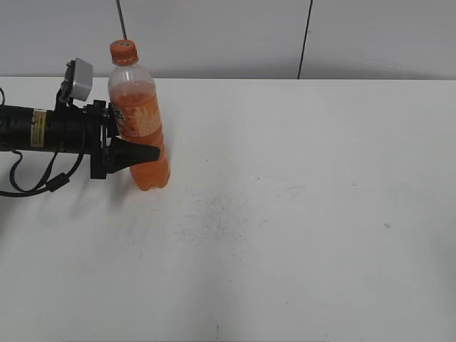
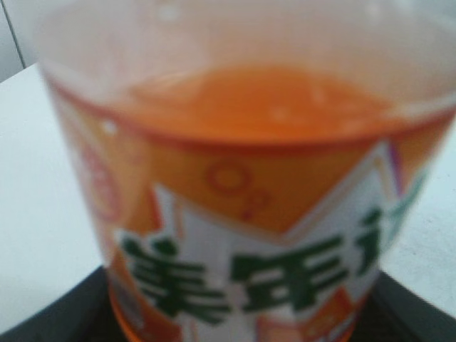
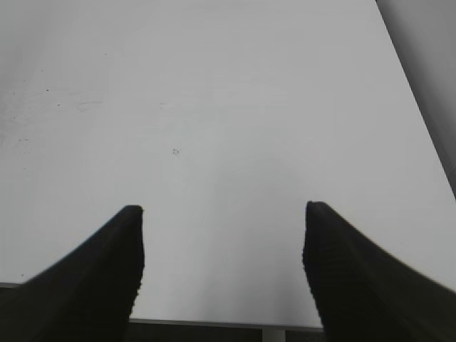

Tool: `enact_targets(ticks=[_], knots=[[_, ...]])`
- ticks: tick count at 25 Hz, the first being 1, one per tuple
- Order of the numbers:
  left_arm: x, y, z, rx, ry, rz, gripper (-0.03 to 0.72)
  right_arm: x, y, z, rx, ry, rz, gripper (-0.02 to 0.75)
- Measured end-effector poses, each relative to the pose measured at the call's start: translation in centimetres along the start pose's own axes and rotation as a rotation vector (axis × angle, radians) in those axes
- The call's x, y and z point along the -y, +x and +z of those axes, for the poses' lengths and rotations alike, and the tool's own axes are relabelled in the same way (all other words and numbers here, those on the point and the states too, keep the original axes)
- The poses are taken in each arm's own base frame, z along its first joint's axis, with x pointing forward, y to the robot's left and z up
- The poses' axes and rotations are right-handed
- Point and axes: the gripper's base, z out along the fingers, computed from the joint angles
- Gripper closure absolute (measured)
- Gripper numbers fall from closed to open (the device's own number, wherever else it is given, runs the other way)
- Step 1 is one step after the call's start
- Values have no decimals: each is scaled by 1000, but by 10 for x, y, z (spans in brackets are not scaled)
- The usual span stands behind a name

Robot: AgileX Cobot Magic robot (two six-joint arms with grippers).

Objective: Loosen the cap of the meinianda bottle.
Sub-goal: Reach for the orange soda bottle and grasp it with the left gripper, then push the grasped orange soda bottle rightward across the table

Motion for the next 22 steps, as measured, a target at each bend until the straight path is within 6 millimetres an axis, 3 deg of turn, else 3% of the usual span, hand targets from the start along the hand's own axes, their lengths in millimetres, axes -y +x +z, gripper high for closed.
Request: enact_targets(ticks=[3,16,22], knots=[[-1,0,0,-3,-6,2,276,0,0,0,0,0,0,214],[1,0,2,5,12,1,276,0,0,0,0,0,0,214],[18,-10,32,11,85,4,277,0,0,0,0,0,0,214]])
